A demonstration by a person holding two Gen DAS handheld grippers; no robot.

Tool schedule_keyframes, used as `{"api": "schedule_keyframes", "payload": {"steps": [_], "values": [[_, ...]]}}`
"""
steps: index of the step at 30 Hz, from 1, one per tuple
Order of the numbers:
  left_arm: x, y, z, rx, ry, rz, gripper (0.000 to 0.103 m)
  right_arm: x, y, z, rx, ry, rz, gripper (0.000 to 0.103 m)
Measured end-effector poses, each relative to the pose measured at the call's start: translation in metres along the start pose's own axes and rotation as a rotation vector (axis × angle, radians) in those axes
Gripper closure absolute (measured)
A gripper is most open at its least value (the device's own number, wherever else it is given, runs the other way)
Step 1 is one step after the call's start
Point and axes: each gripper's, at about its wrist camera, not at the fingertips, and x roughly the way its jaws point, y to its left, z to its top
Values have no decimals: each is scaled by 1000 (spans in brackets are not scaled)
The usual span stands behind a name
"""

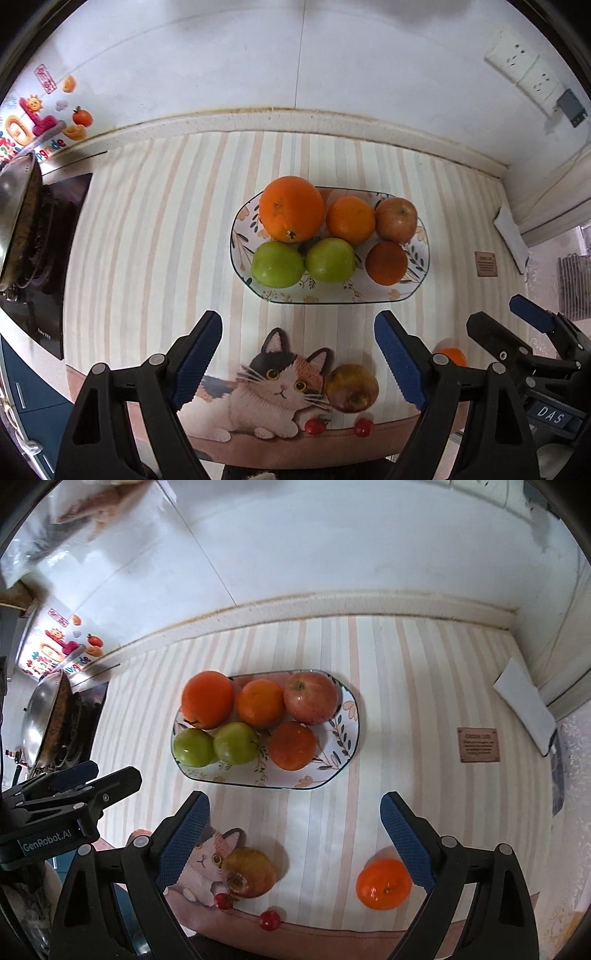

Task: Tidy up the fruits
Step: 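Grasp the brown pear with the left tool while the right tool grasps a tangerine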

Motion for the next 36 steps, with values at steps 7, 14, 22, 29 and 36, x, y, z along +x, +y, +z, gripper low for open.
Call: {"api": "schedule_keyframes", "payload": {"steps": [7, 14, 22, 29, 36], "values": [[-36, -4, -17, 16, -66, -8, 19, -37, 9, -10, 0, -63, 20, 7], [-45, -10, -32, 23, -84, -17, 19, -51, 12, -23, 18, -76, 65, 5], [6, -20, -55, 37, 42, -25, 4, -13, -51, -47, 141, 6, -6, 5], [68, -43, -77, 79, 200, -44, 4, 49, -106, -82, 260, 147, -36, 5], [114, -72, -90, 147, 315, -43, 4, 84, -122, -104, 300, 212, -47, 5]]}}
